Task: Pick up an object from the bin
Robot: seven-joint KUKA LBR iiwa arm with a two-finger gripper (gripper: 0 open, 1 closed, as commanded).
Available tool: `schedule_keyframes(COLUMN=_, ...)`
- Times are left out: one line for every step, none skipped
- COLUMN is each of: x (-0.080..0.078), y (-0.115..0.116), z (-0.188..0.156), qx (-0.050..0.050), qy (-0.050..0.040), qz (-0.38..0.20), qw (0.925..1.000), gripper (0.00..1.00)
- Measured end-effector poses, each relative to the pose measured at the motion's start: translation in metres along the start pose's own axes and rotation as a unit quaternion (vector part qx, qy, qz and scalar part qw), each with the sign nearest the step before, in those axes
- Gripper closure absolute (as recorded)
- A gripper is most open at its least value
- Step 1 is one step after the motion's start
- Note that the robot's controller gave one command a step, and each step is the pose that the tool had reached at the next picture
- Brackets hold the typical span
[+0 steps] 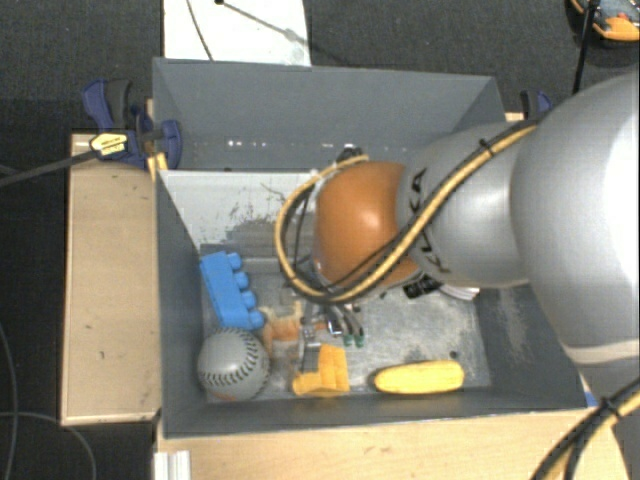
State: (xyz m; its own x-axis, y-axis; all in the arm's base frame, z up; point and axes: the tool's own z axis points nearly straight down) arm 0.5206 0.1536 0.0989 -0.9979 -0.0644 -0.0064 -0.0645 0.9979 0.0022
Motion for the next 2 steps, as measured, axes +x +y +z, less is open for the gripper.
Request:
schedule_keyframes(x=-0.022, y=-0.0188, z=0.0278, qx=0.0, qy=0.0, qz=0.046, qw=0.9989, gripper=0.0)
schedule_keyframes(x=-0.0122, y=-0.0132, z=0.0271, qx=0.0, qy=-0.0003, qz=0.026, qw=0.9997, gripper=0.0)
